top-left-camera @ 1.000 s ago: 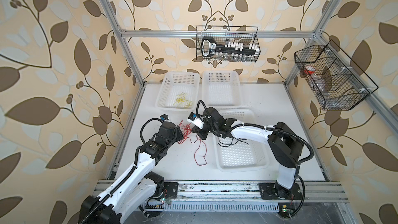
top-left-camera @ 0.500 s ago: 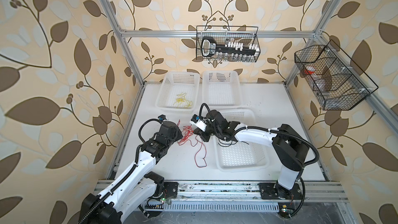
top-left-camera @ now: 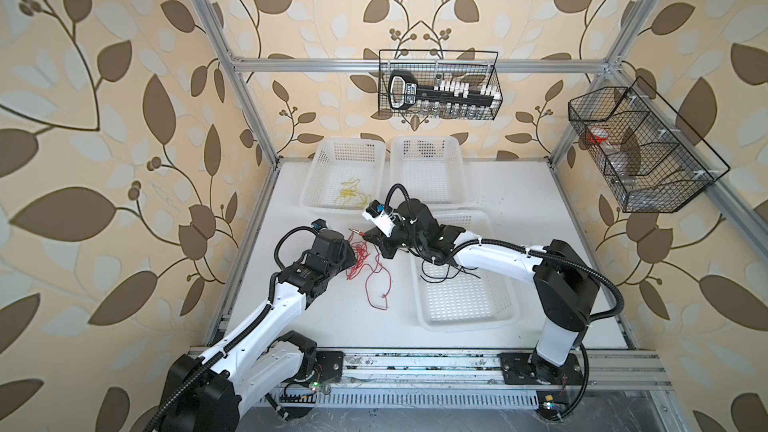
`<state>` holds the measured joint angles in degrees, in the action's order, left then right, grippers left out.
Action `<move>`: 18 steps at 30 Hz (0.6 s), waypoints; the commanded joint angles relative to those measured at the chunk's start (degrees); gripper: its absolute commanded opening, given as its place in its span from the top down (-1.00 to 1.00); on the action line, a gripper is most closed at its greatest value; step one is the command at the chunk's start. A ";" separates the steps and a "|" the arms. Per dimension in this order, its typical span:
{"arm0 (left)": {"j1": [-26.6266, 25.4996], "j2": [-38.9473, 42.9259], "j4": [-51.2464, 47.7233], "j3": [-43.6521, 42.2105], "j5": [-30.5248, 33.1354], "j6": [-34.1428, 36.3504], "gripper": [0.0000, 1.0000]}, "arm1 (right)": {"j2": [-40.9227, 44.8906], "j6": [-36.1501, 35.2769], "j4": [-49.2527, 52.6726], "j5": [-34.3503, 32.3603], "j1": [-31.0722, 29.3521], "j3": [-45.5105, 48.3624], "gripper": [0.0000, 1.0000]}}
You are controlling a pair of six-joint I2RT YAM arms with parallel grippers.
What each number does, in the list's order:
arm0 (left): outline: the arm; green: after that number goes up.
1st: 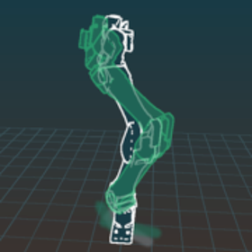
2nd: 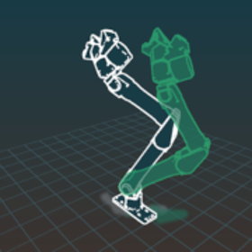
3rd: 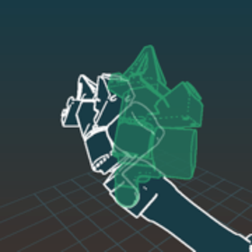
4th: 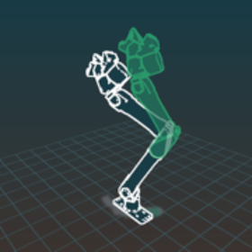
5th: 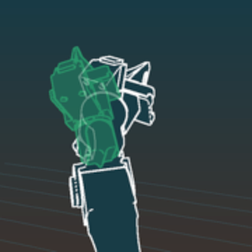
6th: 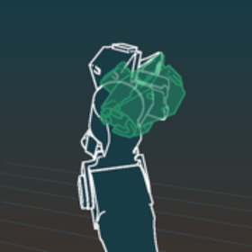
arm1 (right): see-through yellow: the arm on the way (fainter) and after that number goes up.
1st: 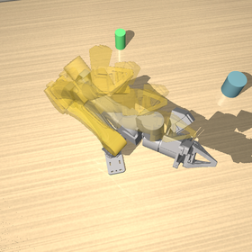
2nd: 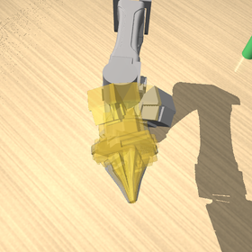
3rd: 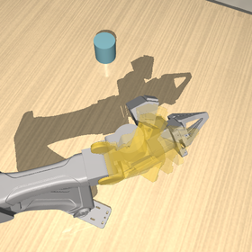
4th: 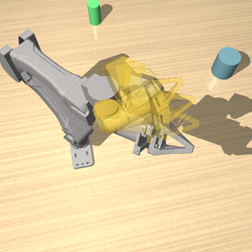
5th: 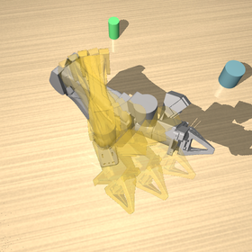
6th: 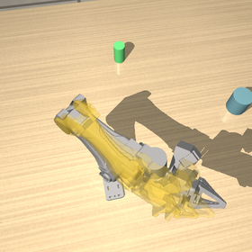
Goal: Untangle the cables
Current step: 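Lift the red wire from the tangle with the right gripper while the left holds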
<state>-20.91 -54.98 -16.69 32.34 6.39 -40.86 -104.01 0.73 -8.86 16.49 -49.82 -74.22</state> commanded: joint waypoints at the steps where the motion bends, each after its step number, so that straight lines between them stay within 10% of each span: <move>1: 0.69 -0.39 1.47 0.26 0.01 0.64 1.00 | 0.60 1.61 -1.76 0.57 -0.10 -2.31 1.00; 18: 0.69 2.34 -0.81 0.17 5.65 1.49 0.72 | 13.06 1.57 5.41 -8.82 0.52 -2.76 1.00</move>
<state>-20.91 -54.15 -16.95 31.99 8.91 -40.34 -93.23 2.39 -5.13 9.74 -49.41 -76.09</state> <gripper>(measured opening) 0.135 0.049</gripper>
